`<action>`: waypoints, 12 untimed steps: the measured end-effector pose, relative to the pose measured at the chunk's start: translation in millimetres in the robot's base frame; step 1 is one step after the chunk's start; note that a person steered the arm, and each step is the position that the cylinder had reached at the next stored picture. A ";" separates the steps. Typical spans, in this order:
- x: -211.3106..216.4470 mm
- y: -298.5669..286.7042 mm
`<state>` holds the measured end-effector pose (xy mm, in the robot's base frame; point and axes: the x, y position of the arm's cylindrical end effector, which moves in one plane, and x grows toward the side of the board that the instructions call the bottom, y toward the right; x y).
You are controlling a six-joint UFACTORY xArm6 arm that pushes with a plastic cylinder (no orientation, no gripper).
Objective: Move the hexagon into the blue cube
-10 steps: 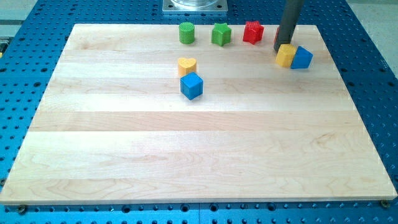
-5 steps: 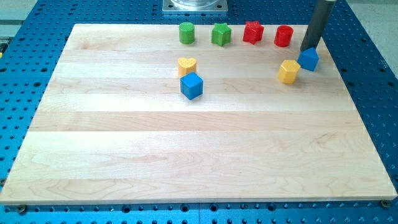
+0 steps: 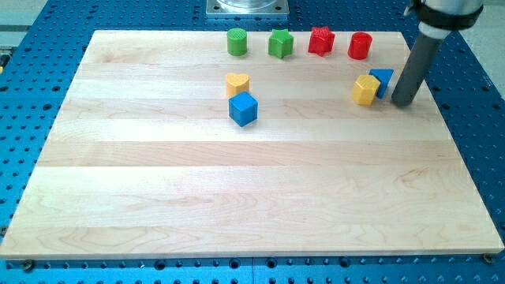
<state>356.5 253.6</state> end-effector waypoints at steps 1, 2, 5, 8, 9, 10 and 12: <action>-4.8 -14.5; 6.9 -61.8; 62.3 -188.9; 60.8 -222.9; 77.6 -222.9; 96.2 -231.0; 75.9 -306.5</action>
